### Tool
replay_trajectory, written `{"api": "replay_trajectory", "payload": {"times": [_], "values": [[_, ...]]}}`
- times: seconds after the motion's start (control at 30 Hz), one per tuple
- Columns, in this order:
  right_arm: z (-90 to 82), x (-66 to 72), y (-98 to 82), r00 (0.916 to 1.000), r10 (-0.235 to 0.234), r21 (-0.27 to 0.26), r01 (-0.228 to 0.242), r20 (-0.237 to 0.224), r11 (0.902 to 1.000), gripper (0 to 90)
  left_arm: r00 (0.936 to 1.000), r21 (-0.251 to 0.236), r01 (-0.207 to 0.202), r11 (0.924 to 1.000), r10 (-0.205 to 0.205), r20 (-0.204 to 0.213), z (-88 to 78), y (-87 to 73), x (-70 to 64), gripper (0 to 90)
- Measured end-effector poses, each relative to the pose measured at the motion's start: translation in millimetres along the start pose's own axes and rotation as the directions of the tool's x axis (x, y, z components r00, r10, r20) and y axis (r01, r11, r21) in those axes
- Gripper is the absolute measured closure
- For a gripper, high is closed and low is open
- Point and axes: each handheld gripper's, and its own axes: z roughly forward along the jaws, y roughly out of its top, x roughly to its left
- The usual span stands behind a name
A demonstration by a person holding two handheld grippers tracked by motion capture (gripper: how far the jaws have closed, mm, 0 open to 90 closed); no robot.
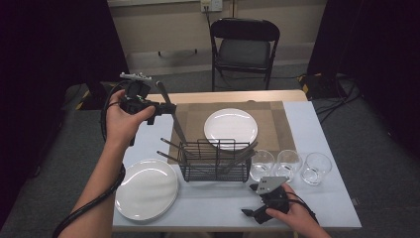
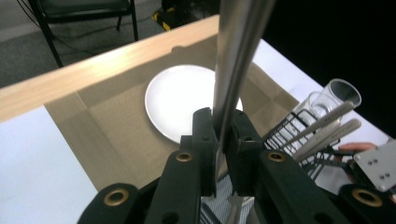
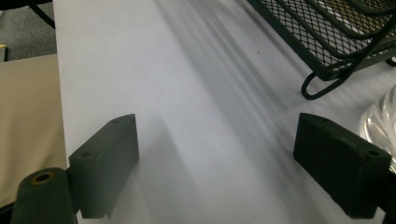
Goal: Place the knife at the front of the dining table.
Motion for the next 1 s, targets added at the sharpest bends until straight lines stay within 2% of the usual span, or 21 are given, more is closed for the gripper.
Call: {"api": "replay_trajectory", "payload": {"times": [0.47,0.9,1.0], "values": [[0.6,1.6,0.1,0.9999,-0.011,0.006,0.011,0.01,0.9999,12.8,0.9999,-0.022,0.011,0.9997,-0.011,-0.001,1.2,9.7,1.8,83.4],[0.6,1.7,0.1,0.9999,-0.011,0.006,0.011,0.01,0.9999,12.7,0.9998,-0.074,0.018,0.9971,-0.018,-0.001,1.8,5.4,2.4,83.6],[0.7,1.6,0.0,0.9999,-0.01,0.005,0.01,0.009,0.9999,12.8,0.9998,-0.094,0.011,0.9955,-0.013,-0.016,0.4,5.7,2.4,83.6]]}}
